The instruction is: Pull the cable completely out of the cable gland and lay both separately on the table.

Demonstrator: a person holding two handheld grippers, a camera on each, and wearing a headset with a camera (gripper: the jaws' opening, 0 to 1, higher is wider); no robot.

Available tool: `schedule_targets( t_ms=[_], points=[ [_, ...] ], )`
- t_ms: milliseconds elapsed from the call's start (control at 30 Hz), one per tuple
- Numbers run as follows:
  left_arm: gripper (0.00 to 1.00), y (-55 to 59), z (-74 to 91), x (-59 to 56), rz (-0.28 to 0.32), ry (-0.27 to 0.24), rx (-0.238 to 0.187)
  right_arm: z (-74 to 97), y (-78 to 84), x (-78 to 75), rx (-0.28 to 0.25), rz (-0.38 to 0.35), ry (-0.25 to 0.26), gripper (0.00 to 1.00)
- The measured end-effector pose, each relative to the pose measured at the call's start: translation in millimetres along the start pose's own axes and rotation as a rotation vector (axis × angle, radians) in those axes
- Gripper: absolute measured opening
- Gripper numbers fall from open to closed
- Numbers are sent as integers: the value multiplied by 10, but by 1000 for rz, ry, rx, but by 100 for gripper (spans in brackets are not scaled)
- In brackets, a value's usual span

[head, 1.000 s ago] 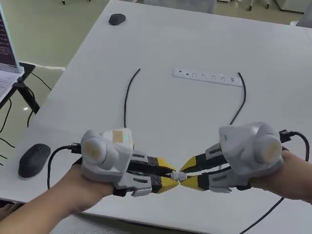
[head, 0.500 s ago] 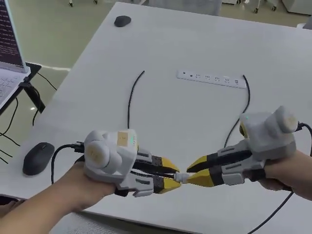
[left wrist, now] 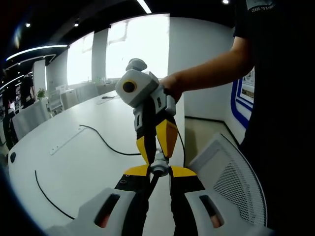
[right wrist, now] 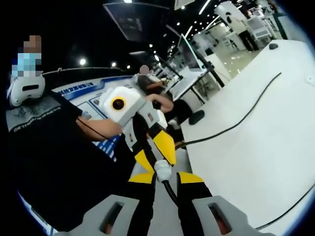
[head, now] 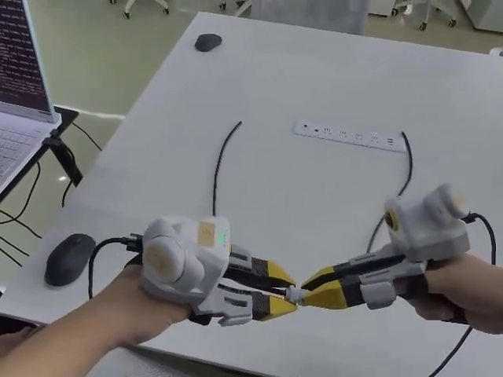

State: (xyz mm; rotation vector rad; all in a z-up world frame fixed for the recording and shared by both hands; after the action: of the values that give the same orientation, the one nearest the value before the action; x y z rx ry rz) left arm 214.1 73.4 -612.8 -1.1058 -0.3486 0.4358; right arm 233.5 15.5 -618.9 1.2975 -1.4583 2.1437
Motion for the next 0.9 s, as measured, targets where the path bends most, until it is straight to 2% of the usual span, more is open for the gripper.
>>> schedule_targets(
  t_ms=[167, 300, 367, 433, 500, 667, 767, 800, 900],
  points=[
    [14, 18, -7, 0, 2, 0, 5, -15, 29, 30, -1, -40, -36, 9],
    [14, 25, -15, -12, 7, 7, 10, -9, 44, 34, 16, -22, -29, 8],
    [14, 31, -20, -5, 5, 4, 13, 0, 32, 25, 42, 56, -6, 8],
    [14, 36, -23, 9, 22, 1, 15, 8, 20, 34, 62, 90, 20, 7],
    [14, 37, -18, 29, 26, -6, 13, 14, -11, 38, 84, 161, 59, 7],
    [14, 35, -4, 52, 74, 1, 18, -9, -15, 85, 148, 340, 145, 7],
    [14, 27, -5, 41, 89, 5, 15, -2, -3, 81, 180, 416, 183, 7],
    [14, 20, -5, 34, 102, 8, 15, -5, -1, 93, 197, 466, 203, 7],
    [14, 18, -4, 46, 135, 15, 11, -13, 3, 123, 216, 532, 249, 7]
  ],
)
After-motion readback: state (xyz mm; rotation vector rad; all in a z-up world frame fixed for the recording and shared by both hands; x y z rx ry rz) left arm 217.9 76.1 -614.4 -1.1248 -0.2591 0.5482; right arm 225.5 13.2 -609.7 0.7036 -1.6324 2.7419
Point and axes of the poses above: the centre of the closed fingertips' face, and the gripper's own axes: z roughly backward along the fingers, x roughly to its left, y roughly out of its underside, the point moved 4 cm from there along z, roughly backward along the fingers, and after that the axes turned 15 degrees about -y, right-handed, at the moved point
